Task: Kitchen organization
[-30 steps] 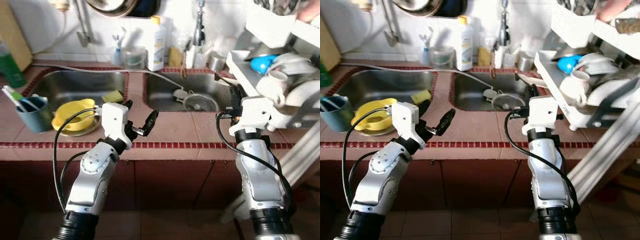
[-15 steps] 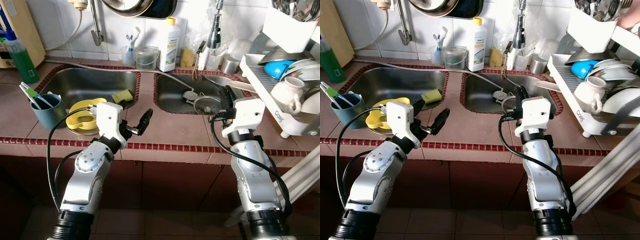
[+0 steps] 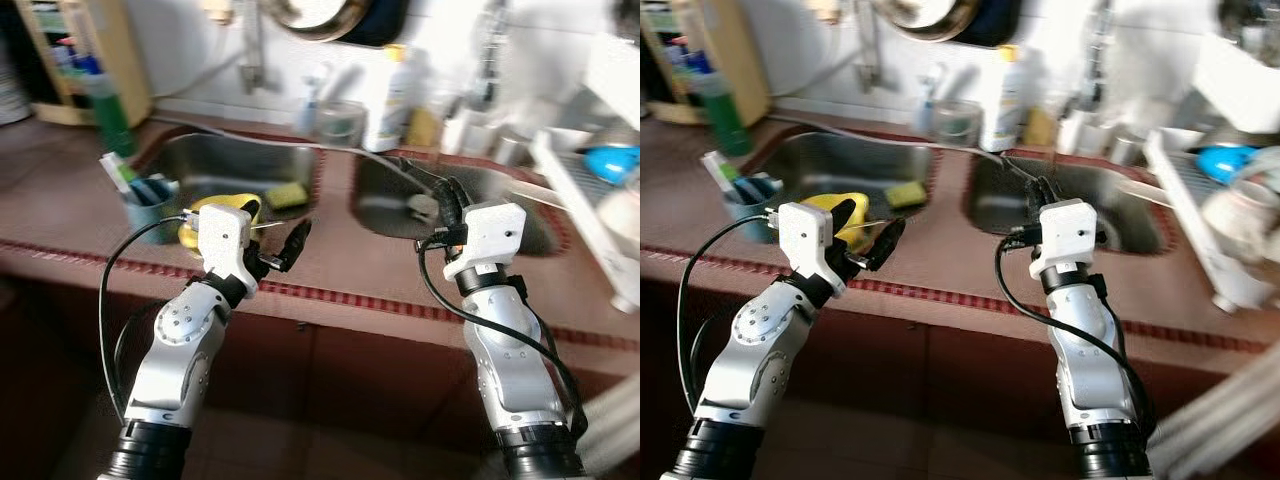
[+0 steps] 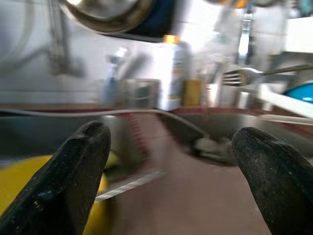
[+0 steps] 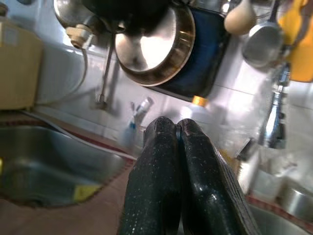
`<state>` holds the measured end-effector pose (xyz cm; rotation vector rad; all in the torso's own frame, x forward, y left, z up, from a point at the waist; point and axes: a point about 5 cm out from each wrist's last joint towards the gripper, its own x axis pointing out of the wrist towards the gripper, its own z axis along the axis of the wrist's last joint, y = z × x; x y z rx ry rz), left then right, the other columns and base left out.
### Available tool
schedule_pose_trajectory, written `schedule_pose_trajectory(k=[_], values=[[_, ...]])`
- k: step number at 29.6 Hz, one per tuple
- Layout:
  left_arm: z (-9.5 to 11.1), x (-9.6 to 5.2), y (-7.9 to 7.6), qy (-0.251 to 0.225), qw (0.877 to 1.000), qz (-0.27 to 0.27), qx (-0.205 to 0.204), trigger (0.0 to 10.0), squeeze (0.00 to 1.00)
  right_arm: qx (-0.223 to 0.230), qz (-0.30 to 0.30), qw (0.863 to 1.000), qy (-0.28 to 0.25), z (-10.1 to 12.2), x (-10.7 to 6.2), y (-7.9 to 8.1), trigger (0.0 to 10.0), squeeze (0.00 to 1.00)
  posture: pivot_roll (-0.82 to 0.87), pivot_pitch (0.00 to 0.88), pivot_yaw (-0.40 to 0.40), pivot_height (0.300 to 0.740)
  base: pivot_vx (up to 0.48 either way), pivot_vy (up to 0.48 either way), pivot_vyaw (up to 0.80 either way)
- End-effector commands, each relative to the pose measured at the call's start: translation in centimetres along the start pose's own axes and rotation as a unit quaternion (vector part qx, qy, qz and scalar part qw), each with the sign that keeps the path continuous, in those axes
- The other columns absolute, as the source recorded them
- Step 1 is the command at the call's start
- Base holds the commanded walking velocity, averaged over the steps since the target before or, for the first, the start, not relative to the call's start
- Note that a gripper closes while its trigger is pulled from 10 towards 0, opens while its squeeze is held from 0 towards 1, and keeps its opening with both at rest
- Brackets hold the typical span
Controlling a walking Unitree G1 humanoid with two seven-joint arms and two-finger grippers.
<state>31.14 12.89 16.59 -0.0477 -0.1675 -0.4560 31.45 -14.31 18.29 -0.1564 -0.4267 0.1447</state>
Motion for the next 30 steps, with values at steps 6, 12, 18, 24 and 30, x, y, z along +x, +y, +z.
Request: schedule_pose_trajectory(k=[6,12,18,24,30], values=[[0.45,0.69,-0.76,-0.006,1.000,-0.019,-0.001,10.0,0.00,0.003,-0.013,1.000,-0.012,0.61,0.13,-0.95,10.0,0.00,-0.20,0.002,-0.034,0.740,0.317,0.000,0.00],[0.51,0.82,-0.75,-0.006,1.000,-0.019,-0.003,10.0,0.00,0.006,-0.014,1.000,-0.012,0.65,0.13,-1.02,10.0,0.00,-0.20,0.005,-0.032,0.740,0.317,0.000,0.00],[0.53,0.88,-0.76,-0.007,1.000,-0.019,-0.004,10.0,0.00,0.007,-0.013,1.000,-0.012,0.66,0.04,-1.07,10.0,0.00,-0.20,0.008,-0.031,0.740,0.316,0.000,0.00],[0.62,0.96,-0.75,-0.009,1.000,-0.018,-0.005,10.0,0.00,-0.007,-0.010,1.000,-0.012,0.72,0.11,-1.09,10.0,0.00,-0.20,0.011,-0.031,0.740,0.318,0.000,0.00],[0.71,1.03,-0.71,-0.010,1.000,-0.016,-0.006,10.0,0.00,-0.014,0.001,1.000,-0.009,0.73,0.27,-0.71,10.0,0.00,-0.20,0.012,-0.034,0.740,0.319,0.000,0.40]])
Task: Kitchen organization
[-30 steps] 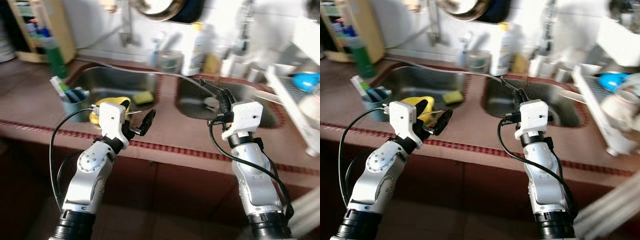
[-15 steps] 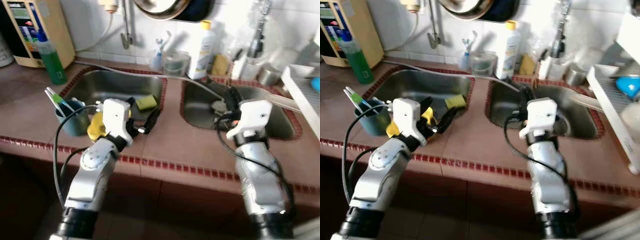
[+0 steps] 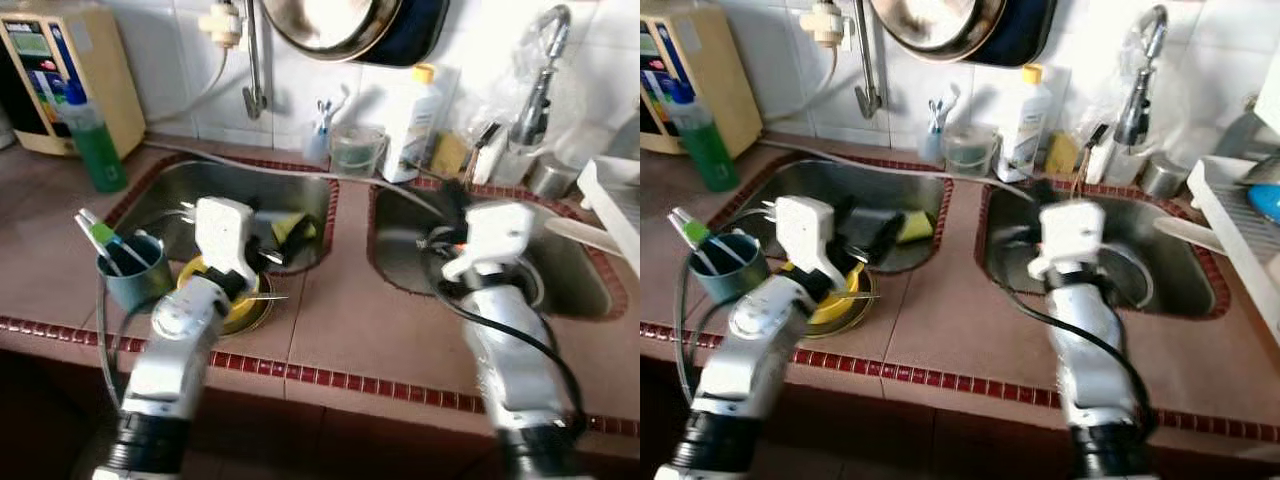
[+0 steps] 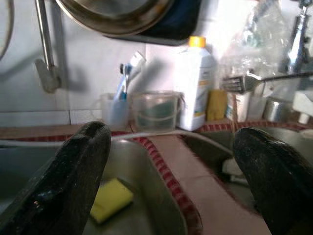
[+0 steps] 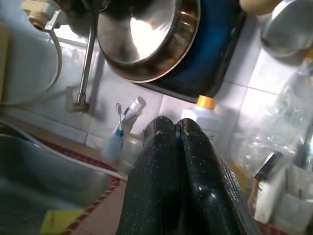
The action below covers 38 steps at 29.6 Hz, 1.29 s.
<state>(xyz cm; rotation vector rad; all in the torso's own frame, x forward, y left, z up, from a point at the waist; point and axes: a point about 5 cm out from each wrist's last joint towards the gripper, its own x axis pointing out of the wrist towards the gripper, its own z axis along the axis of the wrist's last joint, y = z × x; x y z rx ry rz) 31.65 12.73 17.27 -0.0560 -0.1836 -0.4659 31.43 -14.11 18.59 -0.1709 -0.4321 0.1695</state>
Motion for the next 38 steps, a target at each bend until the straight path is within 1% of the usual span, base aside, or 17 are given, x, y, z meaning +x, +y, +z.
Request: schedule_pose_trajectory(k=[1,6,7,9,12,17,20,23,24,26,27,28,32,33,38], values=[[0.1,0.4,-0.8,-0.002,1.000,-0.011,-0.003,10.0,0.00,-0.010,-0.012,1.000,-0.004,0.4,0.1,-0.8,10.0,0.00,-0.20,0.012,-0.035,0.740,0.315,0.000,0.80],[0.1,0.4,-0.8,-0.002,1.000,-0.011,-0.004,10.0,0.00,-0.006,-0.010,1.000,-0.005,0.4,0.1,-0.8,10.0,0.00,-0.20,0.012,-0.035,0.740,0.315,0.000,0.80],[0.1,0.4,-0.8,-0.003,1.000,-0.009,-0.003,10.0,0.00,0.009,-0.013,1.000,-0.004,0.3,0.1,-0.9,10.0,0.00,-0.20,0.012,-0.035,0.740,0.000,0.000,0.00],[0.3,0.3,-1.0,-0.015,1.000,-0.016,-0.012,10.0,0.00,0.024,-0.004,1.000,-0.001,0.3,0.0,-0.8,10.0,0.00,-0.20,0.014,-0.038,0.740,0.000,0.000,0.00],[0.4,0.3,-1.1,-0.014,1.000,-0.014,-0.011,10.0,0.00,0.036,0.016,0.999,0.007,0.0,-0.1,-0.3,10.0,0.00,-0.20,0.014,-0.037,0.740,0.000,0.000,0.00],[0.6,0.3,-1.4,-0.017,0.999,-0.026,-0.010,10.0,0.00,0.042,0.053,0.997,0.032,-0.7,-0.3,0.6,10.0,0.00,-0.20,0.014,-0.039,0.740,0.000,0.000,0.00],[0.7,0.2,-1.8,-0.019,0.999,-0.038,0.000,10.0,0.00,0.045,0.060,0.996,0.042,-1.1,-0.4,0.8,10.0,0.00,-0.20,0.017,-0.042,0.740,0.000,0.000,0.00],[0.8,0.2,-1.9,-0.019,0.999,-0.040,0.000,10.0,0.00,0.045,0.062,0.996,0.043,-1.1,-0.4,0.8,10.0,0.00,-0.20,0.017,-0.042,0.740,0.000,0.000,0.00],[0.8,0.0,-2.2,-0.018,0.999,-0.050,0.003,10.0,0.00,0.054,0.071,0.995,0.052,-1.5,-0.5,0.9,10.0,0.00,-0.19,0.021,-0.041,0.740,0.000,0.000,0.00],[0.8,0.0,-2.2,-0.018,0.999,-0.050,0.003,10.0,0.00,0.054,0.071,0.995,0.052,-1.5,-0.5,0.9,10.0,0.00,-0.19,0.021,-0.041,0.740,0.000,0.000,0.00],[0.8,-0.4,-2.7,-0.016,0.998,-0.064,0.005,10.0,0.00,0.067,0.086,0.992,0.064,-2.0,-0.6,1.2,10.0,0.00,-0.19,0.028,-0.041,0.740,0.000,0.000,0.00],[0.8,-0.5,-2.9,-0.014,0.998,-0.068,0.007,10.0,0.00,0.069,0.092,0.991,0.067,-2.1,-0.6,1.2,10.0,0.00,-0.19,0.028,-0.041,0.740,0.000,0.000,0.00],[0.7,-0.8,-3.2,-0.012,0.997,-0.077,0.010,10.0,0.00,0.073,0.101,0.990,0.074,-2.3,-0.7,1.3,10.0,0.00,-0.18,0.036,-0.040,0.740,0.000,0.000,0.00],[0.7,-1.2,-3.5,-0.009,0.997,-0.082,0.008,10.0,0.00,0.074,0.107,0.989,0.075,-2.4,-0.6,1.2,10.0,0.00,-0.18,0.053,-0.037,0.740,0.000,0.000,0.00],[0.8,-1.8,-4.2,-0.004,0.995,-0.097,0.011,10.0,0.00,0.069,0.120,0.987,0.082,-2.8,-0.3,0.7,10.0,0.00,-0.17,0.076,-0.033,0.740,0.000,0.000,0.00]])
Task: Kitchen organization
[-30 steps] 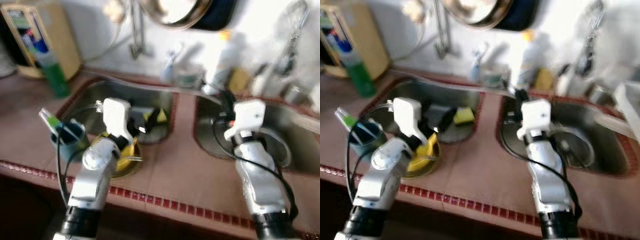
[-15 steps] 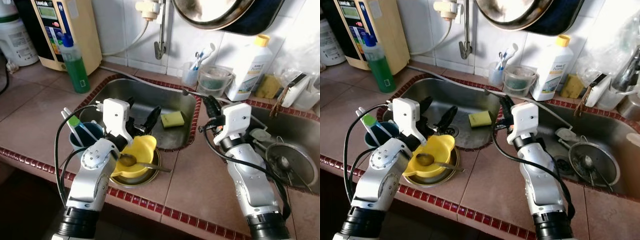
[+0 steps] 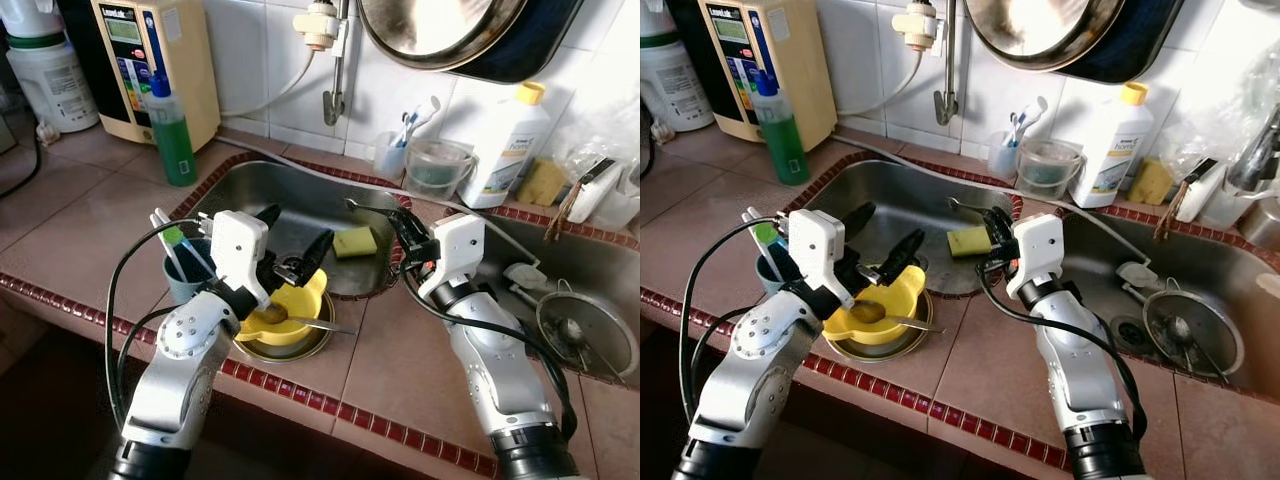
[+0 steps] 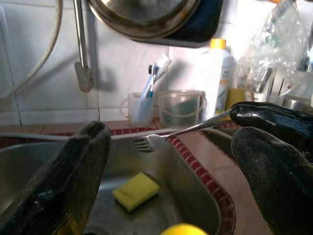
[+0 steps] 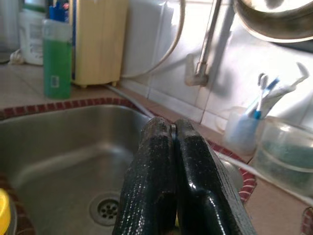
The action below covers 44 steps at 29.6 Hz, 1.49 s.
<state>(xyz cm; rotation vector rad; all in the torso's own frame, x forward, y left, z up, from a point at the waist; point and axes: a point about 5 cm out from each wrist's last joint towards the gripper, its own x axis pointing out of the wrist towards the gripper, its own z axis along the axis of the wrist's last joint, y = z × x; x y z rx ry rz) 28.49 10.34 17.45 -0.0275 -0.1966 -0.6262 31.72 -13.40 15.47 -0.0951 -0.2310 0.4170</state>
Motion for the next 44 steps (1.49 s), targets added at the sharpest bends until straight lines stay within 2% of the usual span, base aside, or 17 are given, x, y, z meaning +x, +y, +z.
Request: schedule_pose_trajectory(k=[1,10,22,30,40,44], values=[[0.4,0.0,-0.6,-0.001,1.000,-0.017,0.003,10.0,0.00,-0.002,0.001,1.000,-0.001,0.2,0.3,-0.7,10.0,0.00,-0.17,0.076,-0.033,0.740,0.000,0.000,0.00],[0.9,-0.9,-2.1,0.005,0.999,-0.041,-0.002,10.0,0.00,-0.001,0.007,1.000,0.012,-0.2,1.1,-2.0,10.0,0.00,-0.16,0.117,-0.025,0.740,0.000,0.000,0.00],[1.2,-1.5,-2.3,0.021,0.999,-0.047,-0.003,10.0,0.00,0.017,0.019,0.999,0.020,-0.8,2.4,-2.1,10.0,0.00,-0.14,0.137,-0.014,0.740,0.000,0.000,0.00],[0.7,-2.1,-2.9,0.042,0.997,-0.062,-0.006,10.0,0.00,0.035,0.030,0.999,0.010,-0.8,3.1,-1.5,10.0,0.00,-0.13,0.143,-0.007,0.740,0.000,0.000,0.00],[0.9,-2.1,-3.2,0.044,0.996,-0.072,-0.010,10.0,0.00,0.045,0.034,0.998,0.012,-1.3,3.2,-0.8,10.0,0.00,-0.12,0.131,0.001,0.740,0.000,0.000,0.00],[1.0,-2.1,-3.2,0.045,0.996,-0.077,-0.005,10.0,0.00,0.064,0.029,0.997,0.012,-1.6,3.2,-0.7,10.0,0.00,-0.12,0.126,0.004,0.740,0.000,0.000,0.00]])
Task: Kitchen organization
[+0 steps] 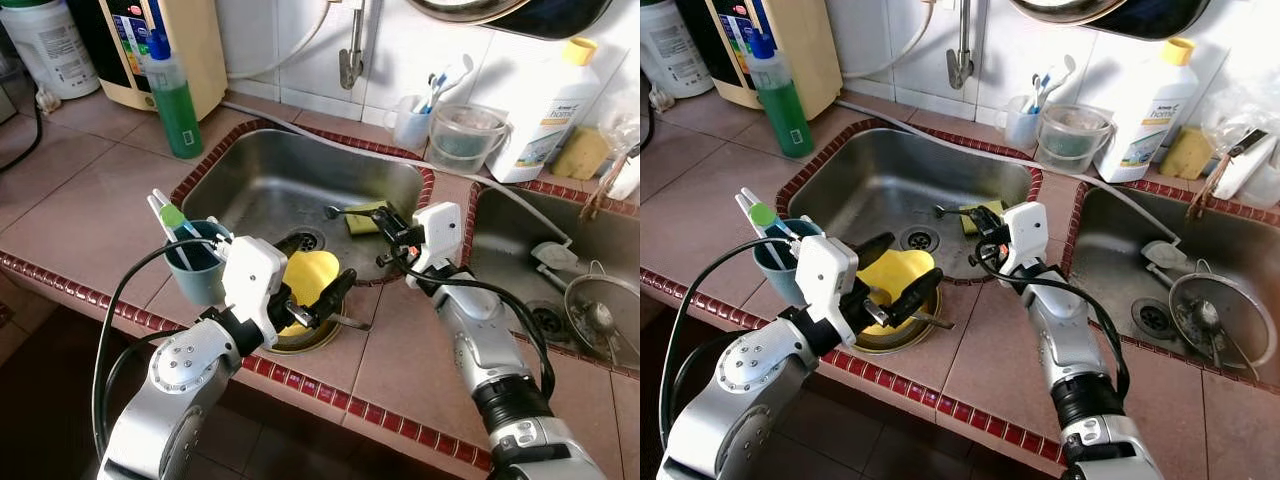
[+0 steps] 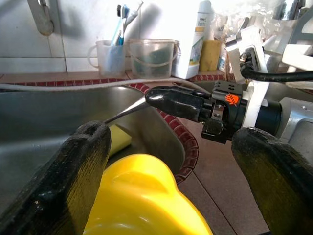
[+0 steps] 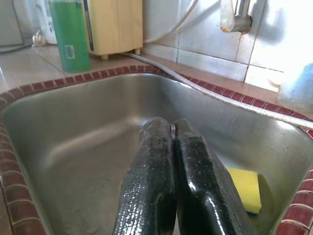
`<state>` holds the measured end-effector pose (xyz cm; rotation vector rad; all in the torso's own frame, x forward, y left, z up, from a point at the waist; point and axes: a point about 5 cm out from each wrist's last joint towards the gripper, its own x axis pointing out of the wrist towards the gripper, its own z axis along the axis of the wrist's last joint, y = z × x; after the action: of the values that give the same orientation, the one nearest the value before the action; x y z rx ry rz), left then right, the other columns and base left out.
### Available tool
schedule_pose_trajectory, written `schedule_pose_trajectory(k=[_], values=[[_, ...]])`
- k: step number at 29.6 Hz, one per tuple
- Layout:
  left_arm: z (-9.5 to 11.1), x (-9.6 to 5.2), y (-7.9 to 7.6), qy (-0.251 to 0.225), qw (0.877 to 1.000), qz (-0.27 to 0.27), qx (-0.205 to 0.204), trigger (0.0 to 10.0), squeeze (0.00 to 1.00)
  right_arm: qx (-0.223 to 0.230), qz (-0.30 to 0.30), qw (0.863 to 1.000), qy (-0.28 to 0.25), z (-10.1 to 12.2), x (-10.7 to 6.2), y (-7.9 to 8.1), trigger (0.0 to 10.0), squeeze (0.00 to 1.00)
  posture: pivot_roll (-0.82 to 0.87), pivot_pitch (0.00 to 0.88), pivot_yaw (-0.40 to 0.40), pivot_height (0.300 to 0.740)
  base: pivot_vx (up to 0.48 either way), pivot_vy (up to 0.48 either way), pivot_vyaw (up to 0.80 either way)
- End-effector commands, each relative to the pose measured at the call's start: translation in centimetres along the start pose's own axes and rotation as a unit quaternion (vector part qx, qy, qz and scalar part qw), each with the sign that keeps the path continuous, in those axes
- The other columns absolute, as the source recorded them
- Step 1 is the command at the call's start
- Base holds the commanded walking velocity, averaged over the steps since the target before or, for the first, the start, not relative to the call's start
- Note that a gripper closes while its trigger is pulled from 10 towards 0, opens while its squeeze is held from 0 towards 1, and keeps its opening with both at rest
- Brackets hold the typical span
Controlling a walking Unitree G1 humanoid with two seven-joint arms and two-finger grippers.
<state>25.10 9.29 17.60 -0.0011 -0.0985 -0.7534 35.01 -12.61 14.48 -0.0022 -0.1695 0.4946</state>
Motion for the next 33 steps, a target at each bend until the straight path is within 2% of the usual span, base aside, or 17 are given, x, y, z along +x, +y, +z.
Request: schedule_pose_trajectory(k=[1,12,26,27,28,29,33], values=[[0.5,0.0,-0.3,-0.003,1.000,-0.018,0.007,10.0,0.00,0.017,-0.008,1.000,-0.005,0.0,0.2,-0.3,10.0,0.00,-0.11,0.123,0.009,0.740,0.000,0.000,0.00],[0.7,0.0,-0.4,-0.003,1.000,-0.027,0.008,10.0,0.00,0.087,-0.030,0.996,0.011,-1.7,-0.4,0.0,10.0,0.00,-0.11,0.108,0.016,0.740,0.000,0.000,0.00],[0.9,0.3,-0.6,-0.010,1.000,-0.029,0.003,10.0,0.00,0.097,-0.044,0.993,0.041,-3.0,-0.9,-0.7,10.0,0.00,-0.11,0.112,0.010,0.740,0.000,0.000,0.00],[0.9,0.3,-0.6,-0.010,1.000,-0.028,0.003,10.0,0.00,0.097,-0.046,0.993,0.043,-3.1,-0.9,-0.8,10.0,0.53,-0.11,0.112,0.010,0.740,0.000,0.000,0.00],[0.9,0.3,-0.5,-0.010,1.000,-0.027,0.002,10.0,0.00,0.098,-0.048,0.993,0.044,-3.1,-1.0,-0.8,10.0,0.66,-0.11,0.113,0.009,0.740,0.000,0.000,0.00],[1.0,0.3,-0.5,-0.011,1.000,-0.027,0.002,10.0,0.00,0.100,-0.048,0.993,0.045,-3.2,-1.0,-0.8,10.0,1.00,-0.11,0.113,0.009,0.740,0.000,0.000,0.00],[1.0,0.3,-0.4,-0.011,1.000,-0.025,0.003,10.0,0.00,0.102,-0.051,0.993,0.045,-3.3,-1.0,-0.9,10.0,1.00,-0.11,0.118,0.014,0.740,0.000,0.000,0.00]])
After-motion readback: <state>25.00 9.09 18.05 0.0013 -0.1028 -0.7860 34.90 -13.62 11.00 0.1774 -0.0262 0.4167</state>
